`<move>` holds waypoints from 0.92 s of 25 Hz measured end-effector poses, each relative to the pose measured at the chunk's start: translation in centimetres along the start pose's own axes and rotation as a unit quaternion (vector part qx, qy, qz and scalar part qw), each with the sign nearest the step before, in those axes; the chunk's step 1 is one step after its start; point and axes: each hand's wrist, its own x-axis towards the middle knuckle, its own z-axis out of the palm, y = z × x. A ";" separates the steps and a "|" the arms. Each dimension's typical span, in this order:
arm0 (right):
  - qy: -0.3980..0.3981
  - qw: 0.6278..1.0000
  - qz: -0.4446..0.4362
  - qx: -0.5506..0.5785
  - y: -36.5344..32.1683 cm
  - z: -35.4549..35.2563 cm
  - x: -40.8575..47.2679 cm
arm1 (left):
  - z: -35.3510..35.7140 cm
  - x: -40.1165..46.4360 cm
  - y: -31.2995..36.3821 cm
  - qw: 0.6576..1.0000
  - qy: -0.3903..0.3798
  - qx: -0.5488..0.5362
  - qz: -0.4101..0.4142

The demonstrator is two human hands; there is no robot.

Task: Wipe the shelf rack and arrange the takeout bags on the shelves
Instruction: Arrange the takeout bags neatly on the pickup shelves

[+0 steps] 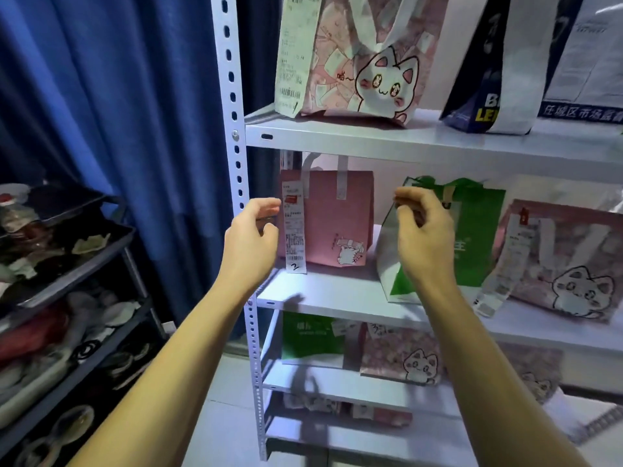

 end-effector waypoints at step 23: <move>-0.051 0.973 0.224 0.011 18.8 10.7 4.2 | 14.3 9.7 -16.0 0.966 0.045 -0.033 -0.252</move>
